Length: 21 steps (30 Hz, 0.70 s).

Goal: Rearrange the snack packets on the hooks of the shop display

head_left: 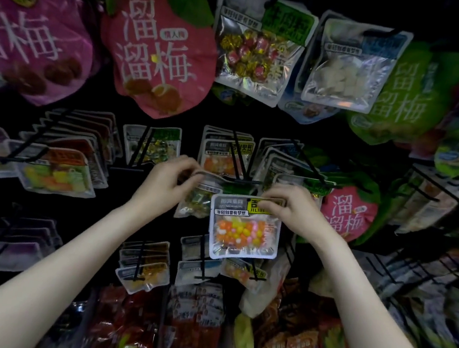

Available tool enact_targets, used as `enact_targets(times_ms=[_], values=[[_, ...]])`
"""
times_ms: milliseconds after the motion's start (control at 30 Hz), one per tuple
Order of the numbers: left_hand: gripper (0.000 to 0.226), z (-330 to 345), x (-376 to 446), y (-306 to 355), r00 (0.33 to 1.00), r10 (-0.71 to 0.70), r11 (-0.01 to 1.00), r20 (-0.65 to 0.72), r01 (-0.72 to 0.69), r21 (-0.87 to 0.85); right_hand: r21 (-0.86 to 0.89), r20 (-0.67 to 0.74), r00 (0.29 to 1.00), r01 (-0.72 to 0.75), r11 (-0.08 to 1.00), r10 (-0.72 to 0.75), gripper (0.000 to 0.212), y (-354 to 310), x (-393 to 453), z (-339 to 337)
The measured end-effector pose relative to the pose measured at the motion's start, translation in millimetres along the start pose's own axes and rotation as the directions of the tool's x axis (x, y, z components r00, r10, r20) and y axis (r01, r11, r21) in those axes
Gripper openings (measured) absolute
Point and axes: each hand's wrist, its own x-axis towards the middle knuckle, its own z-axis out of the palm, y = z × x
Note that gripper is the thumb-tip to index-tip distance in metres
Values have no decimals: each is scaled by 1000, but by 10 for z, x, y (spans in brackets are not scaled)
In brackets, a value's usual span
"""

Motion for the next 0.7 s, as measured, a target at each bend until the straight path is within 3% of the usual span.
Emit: enact_targets(times_ms=[167,333,467,600,700], values=[[9,-116,-125,-85,985,-169,974,-44,173,143,144,-40,998,-47,989,53,21,-55,55,113],[14,-112,-232,-82,968,-227,936,-103,246,253,427,-114,949,-220,877,293,30,-89,134,248],[24,-82,-250,-104,958,-273,914,-91,287,285,455,-80,928,-290,842,363,32,-175,201,327],[20,-101,-253,-89,967,-229,932,-111,251,263,492,-91,883,-363,791,461,35,-188,246,411],[17,-104,-274,-87,974,-182,943,-136,212,258,428,-109,872,-393,814,478,40,-191,343,438]])
